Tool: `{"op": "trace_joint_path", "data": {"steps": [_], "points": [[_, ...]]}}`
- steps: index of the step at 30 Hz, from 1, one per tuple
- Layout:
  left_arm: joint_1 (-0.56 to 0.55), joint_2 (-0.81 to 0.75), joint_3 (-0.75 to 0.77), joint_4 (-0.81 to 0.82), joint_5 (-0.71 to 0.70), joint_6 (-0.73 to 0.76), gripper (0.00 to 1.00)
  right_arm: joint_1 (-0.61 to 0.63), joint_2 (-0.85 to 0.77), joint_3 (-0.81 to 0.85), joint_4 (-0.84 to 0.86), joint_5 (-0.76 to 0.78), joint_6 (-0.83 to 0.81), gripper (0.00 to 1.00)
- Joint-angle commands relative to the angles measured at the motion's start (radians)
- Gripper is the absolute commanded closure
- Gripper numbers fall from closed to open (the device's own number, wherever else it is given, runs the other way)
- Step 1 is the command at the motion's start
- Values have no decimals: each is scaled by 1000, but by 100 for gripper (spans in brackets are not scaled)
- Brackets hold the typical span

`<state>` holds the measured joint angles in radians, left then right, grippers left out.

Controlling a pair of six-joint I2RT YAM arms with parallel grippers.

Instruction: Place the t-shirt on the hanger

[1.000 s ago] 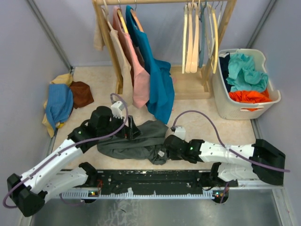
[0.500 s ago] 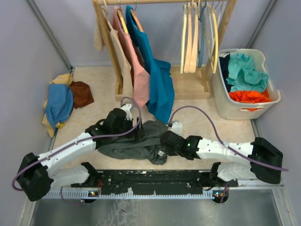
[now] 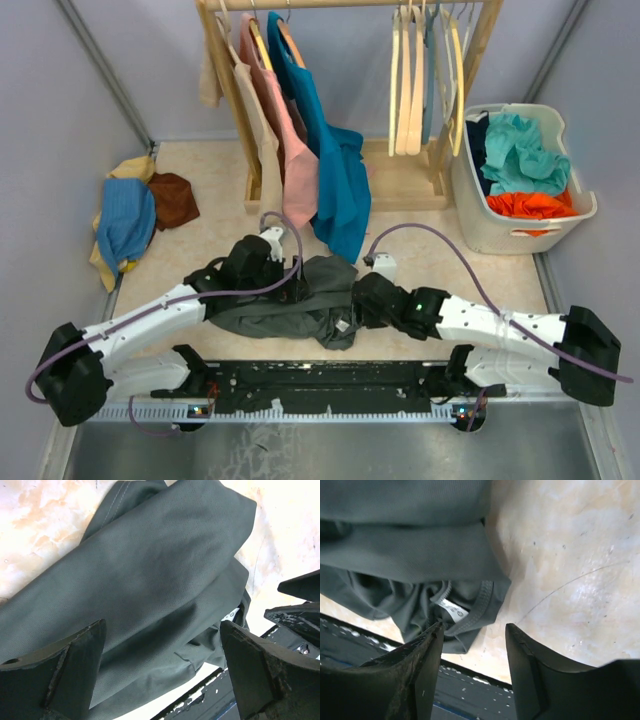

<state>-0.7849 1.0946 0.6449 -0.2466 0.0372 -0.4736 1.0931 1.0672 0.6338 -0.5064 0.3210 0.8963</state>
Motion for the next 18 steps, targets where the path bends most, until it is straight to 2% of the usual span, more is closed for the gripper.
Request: {"op": "trace_joint_path", "data": {"steps": [1,9,13,15,18], "points": [[-19,31,-10,-13,30,19,0,24,-11,-59,90,-48,43,42],[-42,166,25,10,2,39,0,35,102,-56,131,-49,64,40],[-52,231,37,30,-28,47,2,37,179,-29,152,-39,55,44],[-52,255,43,30,-37,51,9,36,216,-12,144,-29,47,49],[-53,269,39,30,-51,49,31,37,231,-9,137,-13,46,70]]}}
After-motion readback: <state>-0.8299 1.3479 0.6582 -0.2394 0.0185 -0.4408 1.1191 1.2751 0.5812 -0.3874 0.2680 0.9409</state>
